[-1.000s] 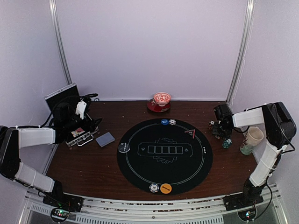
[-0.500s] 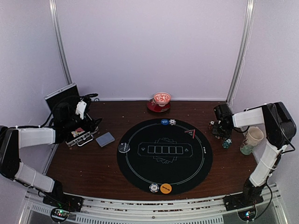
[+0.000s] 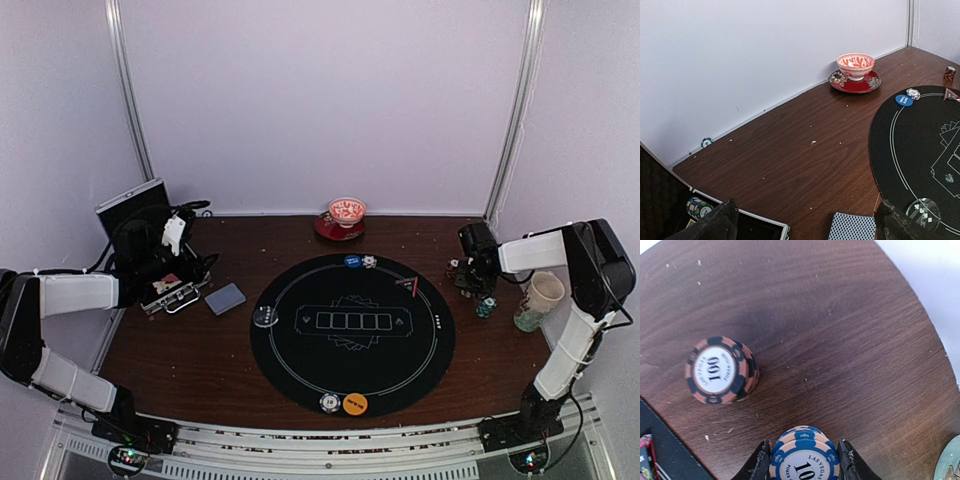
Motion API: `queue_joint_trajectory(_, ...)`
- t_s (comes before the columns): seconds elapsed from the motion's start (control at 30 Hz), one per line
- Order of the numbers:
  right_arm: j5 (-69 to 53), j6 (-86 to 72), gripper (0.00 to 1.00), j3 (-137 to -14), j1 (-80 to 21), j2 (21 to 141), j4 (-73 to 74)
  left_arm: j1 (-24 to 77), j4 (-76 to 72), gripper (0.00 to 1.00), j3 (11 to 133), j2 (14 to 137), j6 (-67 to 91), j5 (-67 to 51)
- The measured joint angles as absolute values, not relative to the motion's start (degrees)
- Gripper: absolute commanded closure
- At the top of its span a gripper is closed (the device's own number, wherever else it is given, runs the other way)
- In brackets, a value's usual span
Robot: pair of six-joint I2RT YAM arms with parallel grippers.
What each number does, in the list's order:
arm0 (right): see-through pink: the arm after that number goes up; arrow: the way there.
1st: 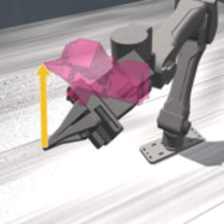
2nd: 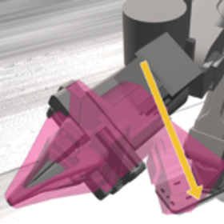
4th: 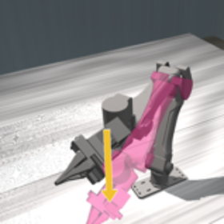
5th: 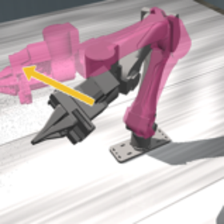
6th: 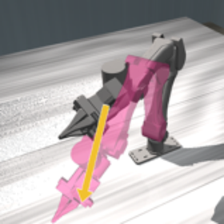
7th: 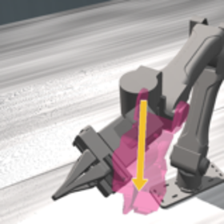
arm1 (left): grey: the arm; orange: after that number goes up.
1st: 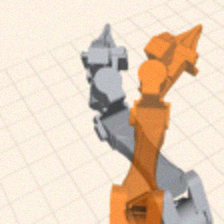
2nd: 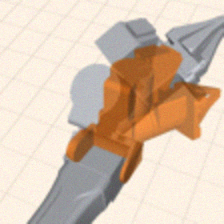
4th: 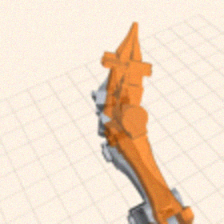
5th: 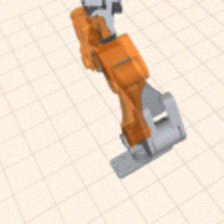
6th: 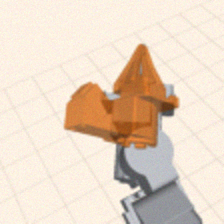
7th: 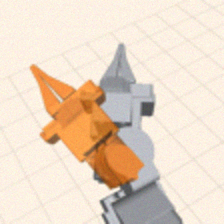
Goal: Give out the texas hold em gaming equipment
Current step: Pick up the pile of poker chips from the pile of poker chips, then place the poker chips pile in the dealer area.
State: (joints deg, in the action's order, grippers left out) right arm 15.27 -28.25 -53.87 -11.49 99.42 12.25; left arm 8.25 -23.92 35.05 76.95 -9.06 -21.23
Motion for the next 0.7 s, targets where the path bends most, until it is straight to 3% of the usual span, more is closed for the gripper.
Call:
queue_joint_trajectory(0.4, 16.4, -28.2, 0.79, -56.0, -20.1, 94.3, 14.8, 8.3, -23.9, 0.02, 35.0, 77.5, -9.1, -21.1)
queue_joint_trajectory(0.7, 18.1, -28.2, 0.79, -76.8, -39.4, 101.7, 19.2, 8.3, -23.9, 0.02, 35.0, 77.5, -9.0, -20.4)
